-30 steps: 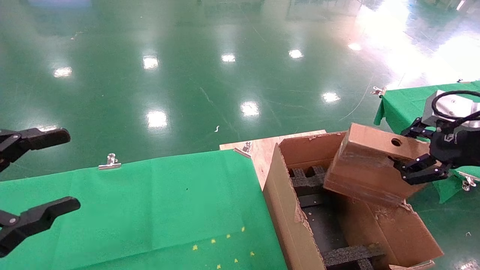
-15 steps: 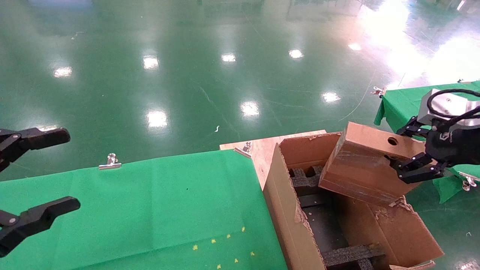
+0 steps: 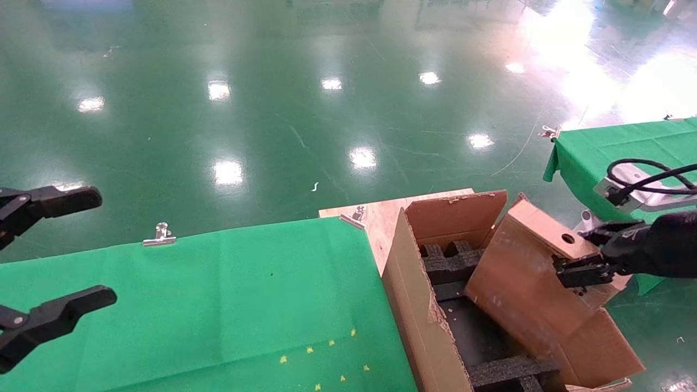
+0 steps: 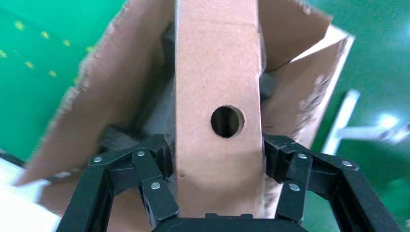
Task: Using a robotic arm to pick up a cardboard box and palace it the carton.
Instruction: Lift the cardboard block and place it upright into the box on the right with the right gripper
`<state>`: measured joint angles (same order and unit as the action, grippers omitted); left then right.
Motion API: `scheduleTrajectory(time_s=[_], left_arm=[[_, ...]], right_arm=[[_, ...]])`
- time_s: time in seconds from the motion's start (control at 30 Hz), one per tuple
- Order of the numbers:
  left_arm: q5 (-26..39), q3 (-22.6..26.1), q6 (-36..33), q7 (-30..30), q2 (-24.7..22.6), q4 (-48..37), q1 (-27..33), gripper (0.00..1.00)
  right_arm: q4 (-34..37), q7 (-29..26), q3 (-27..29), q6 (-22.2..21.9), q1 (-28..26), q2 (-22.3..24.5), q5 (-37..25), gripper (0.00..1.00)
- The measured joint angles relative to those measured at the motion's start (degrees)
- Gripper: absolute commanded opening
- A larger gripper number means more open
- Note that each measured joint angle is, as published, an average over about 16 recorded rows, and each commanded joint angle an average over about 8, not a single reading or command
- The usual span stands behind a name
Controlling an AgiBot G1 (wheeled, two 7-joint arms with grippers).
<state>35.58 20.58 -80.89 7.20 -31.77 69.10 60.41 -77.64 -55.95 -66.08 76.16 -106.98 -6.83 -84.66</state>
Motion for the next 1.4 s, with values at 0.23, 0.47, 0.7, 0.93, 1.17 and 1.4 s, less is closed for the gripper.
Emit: scheduleTrajectory(time_s=[0.23, 0.47, 0.7, 0.93, 1.17, 1.4], left_arm=[[0.0, 0.0, 0.0, 0.0, 0.0, 0.0, 0.0, 1.0], [0.0, 0.0, 0.0, 0.0, 0.0, 0.0, 0.0, 1.0], [0.0, 0.0, 0.0, 0.0, 0.0, 0.0, 0.0, 1.0], [0.0, 0.0, 0.01, 0.0, 0.01, -0.01, -0.01, 1.0], [0.0, 0.0, 0.02, 0.0, 0.01, -0.01, -0.02, 1.0], [0.0, 0.0, 0.02, 0.0, 0.01, -0.01, -0.02, 1.0]], right_arm=[[-0.09, -7.91, -1.33, -1.64, 1.64, 0.46, -1.15, 0.0], [-0.19, -13.51, -2.33, -3.0, 2.56, 0.26, -4.83, 0.0], [-0.22, -18.51, -3.09, -3.64, 3.18, -0.49, -8.05, 0.0], [-0.08, -21.79, -3.56, -3.95, 3.6, -1.3, -9.49, 0.0], [0.58, -23.79, -3.85, -4.36, 3.87, -2.1, -10.44, 0.0], [0.94, -27.5, -4.48, -5.72, 4.46, -3.31, -13.64, 0.0]])
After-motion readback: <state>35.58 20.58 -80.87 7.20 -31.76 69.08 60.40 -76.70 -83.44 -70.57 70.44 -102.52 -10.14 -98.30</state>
